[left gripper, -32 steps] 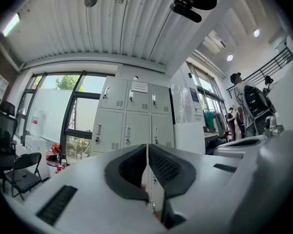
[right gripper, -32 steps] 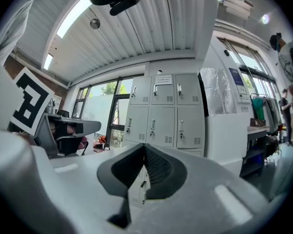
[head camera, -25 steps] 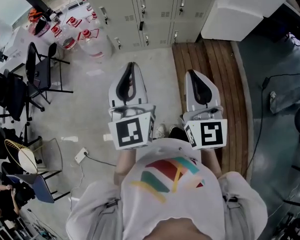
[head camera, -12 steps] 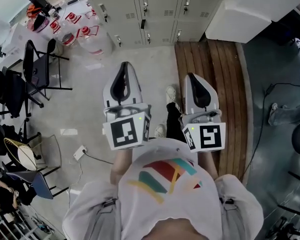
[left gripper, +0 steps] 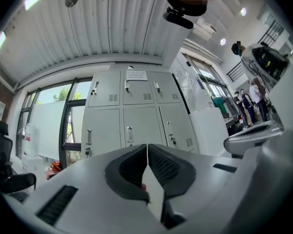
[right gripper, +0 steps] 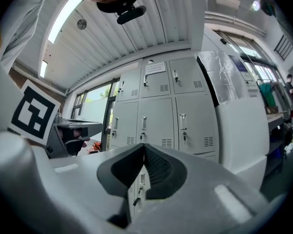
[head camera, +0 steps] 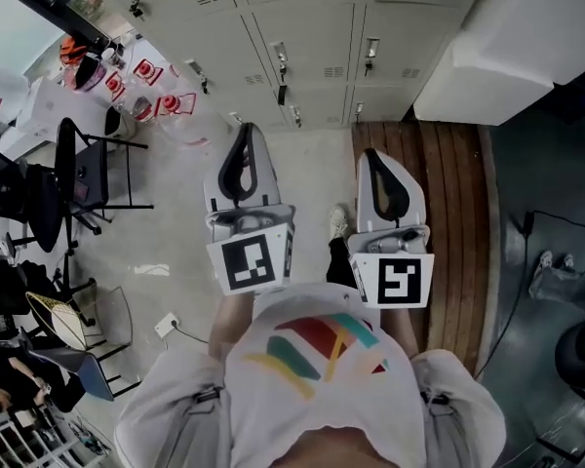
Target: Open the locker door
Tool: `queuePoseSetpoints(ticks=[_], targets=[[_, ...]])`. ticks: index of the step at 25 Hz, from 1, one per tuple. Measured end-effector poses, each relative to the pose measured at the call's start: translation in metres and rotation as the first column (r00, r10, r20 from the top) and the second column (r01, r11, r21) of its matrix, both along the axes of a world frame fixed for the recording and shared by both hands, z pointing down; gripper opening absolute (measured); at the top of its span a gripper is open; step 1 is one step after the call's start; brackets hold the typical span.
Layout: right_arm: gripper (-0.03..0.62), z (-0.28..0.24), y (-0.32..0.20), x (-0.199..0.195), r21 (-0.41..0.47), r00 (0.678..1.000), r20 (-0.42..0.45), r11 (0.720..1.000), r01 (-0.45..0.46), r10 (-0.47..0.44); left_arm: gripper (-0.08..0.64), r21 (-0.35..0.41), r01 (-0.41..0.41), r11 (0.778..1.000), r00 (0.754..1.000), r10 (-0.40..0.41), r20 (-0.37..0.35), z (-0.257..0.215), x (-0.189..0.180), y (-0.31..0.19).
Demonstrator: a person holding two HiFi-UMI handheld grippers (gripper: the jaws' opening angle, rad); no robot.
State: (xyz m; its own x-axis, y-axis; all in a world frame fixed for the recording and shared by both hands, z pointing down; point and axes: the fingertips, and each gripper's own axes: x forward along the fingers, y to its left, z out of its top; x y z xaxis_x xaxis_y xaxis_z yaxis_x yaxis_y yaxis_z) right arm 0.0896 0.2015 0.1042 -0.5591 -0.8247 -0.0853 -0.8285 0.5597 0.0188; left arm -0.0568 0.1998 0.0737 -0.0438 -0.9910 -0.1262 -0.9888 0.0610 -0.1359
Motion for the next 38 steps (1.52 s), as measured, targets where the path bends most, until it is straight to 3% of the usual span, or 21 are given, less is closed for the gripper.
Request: queuePoseSetpoints(ticks=[2,7,11,14,17,21,28,38], targets=[[0.005,-0.004,-0.027,-0.009,-0.006,0.999,0.032,0.999,0.041,-0.040,0.021,-0.018,0.008,1.000,1.000,-0.007,0.031,0.000,0.000,-0.033],[0.005,-0.004,-0.080,-0.035,-0.012,0.987,0.028,0.988,0.156,-0.155,0.021,0.006,0.048,0.999,0.998,-0.048,-0.046,-0.012,-0.007,-0.094],[0.005,-0.005,-0.120,-0.048,-0.021,0.978,0.017,0.978,0.207,-0.207,0.021,0.017,0.089,0.996,0.995,-0.088,-0.056,-0.016,-0.013,-0.122],[0.005,-0.006,-0.140,-0.061,-0.033,0.974,0.019,0.973,0.227,-0.227,0.021,-0.010,0.079,0.997,0.993,-0.079,-0.085,-0.011,-0.019,-0.137],[0.005,-0.015,-0.150,-0.079,0.002,0.968,-0.009,0.969,0.249,-0.249,0.021,0.010,0.071,0.997,0.991,-0.070,-0.116,-0.011,-0.027,-0.153],[0.005,-0.024,-0.158,-0.092,0.023,0.971,-0.024,0.971,0.240,-0.239,0.021,0.046,0.059,0.997,0.989,-0.052,-0.137,-0.019,-0.034,-0.170],[0.005,-0.030,-0.184,-0.104,0.020,0.980,-0.034,0.980,0.196,-0.195,0.021,0.041,0.025,0.999,0.986,-0.018,-0.167,-0.023,-0.050,-0.191],[0.005,-0.015,-0.226,-0.113,0.002,0.992,0.010,0.992,0.127,-0.127,0.021,-0.025,0.038,0.999,0.987,-0.041,-0.153,0.002,-0.084,-0.215]])
